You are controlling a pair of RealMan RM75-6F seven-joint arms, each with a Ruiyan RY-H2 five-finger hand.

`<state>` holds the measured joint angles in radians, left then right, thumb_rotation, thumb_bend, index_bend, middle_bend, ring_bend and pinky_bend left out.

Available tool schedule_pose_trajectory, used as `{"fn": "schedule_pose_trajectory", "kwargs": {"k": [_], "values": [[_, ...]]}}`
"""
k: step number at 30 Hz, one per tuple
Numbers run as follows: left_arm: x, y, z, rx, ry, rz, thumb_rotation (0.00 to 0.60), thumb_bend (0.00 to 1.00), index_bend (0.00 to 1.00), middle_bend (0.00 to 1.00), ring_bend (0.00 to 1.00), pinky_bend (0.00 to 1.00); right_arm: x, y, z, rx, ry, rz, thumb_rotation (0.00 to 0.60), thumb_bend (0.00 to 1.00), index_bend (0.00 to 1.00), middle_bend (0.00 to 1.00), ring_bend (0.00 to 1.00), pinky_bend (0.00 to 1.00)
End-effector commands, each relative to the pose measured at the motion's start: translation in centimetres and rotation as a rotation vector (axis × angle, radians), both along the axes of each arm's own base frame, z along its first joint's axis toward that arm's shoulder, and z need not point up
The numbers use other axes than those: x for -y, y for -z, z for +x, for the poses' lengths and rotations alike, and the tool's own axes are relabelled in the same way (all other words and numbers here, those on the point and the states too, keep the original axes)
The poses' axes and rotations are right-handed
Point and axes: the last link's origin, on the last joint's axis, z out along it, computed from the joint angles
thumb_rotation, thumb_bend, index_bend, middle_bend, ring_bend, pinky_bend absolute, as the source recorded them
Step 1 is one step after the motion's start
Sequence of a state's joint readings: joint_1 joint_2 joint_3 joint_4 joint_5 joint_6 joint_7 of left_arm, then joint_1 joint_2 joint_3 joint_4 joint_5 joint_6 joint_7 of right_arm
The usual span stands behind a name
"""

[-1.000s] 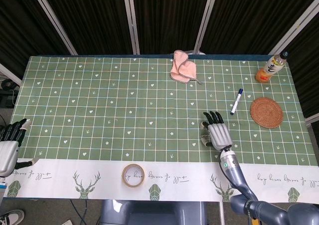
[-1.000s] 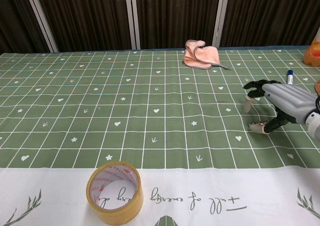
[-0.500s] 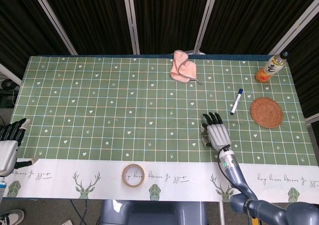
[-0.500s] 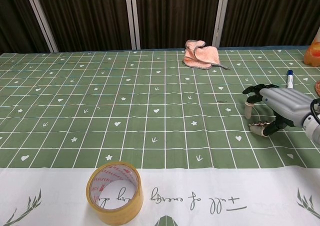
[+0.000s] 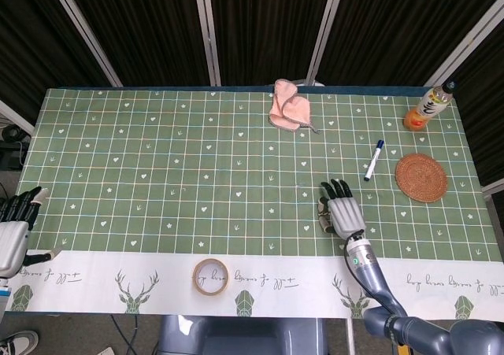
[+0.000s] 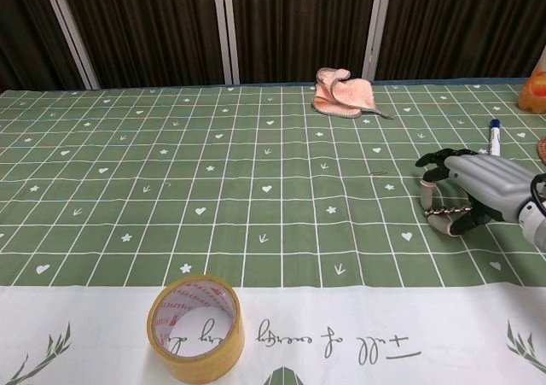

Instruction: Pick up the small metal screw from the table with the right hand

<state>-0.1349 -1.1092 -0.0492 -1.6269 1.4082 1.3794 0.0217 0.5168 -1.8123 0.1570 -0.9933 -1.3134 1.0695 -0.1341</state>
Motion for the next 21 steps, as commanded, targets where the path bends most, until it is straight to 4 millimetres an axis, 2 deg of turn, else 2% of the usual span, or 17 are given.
{"fn": "schedule_pose_trajectory", "kwargs": {"k": [1, 13, 16, 21], "values": [[0.0, 0.0, 0.0, 0.002, -0.001, 0.001, 0.600, 0.07, 0.00, 0.00, 0.00, 0.00, -0.1, 0.1, 0.0, 0.007, 0.003, 0.000, 0.600, 0.31, 0.51, 0.12, 0.00, 0.01], [-0.1, -0.1, -0.1, 0.007, -0.009, 0.000, 0.600, 0.07, 0.00, 0.00, 0.00, 0.00, 0.1, -0.1, 0.8, 0.081, 0.032, -0.020, 0.600, 0.33, 0.56, 0.13, 0.00, 0.01], [-0.1, -0.1, -0.1, 0.008, -0.011, 0.000, 0.600, 0.07, 0.00, 0.00, 0.00, 0.00, 0.5, -0.8, 1.4, 0.145, 0.066, -0.037, 0.600, 0.33, 0.56, 0.13, 0.00, 0.01], [0.0, 0.0, 0.0, 0.007, -0.008, -0.001, 0.600, 0.07, 0.00, 0.00, 0.00, 0.00, 1.7, -2.0, 3.0, 0.363, 0.220, -0.074, 0.600, 0.33, 0.57, 0.14, 0.00, 0.01]]}}
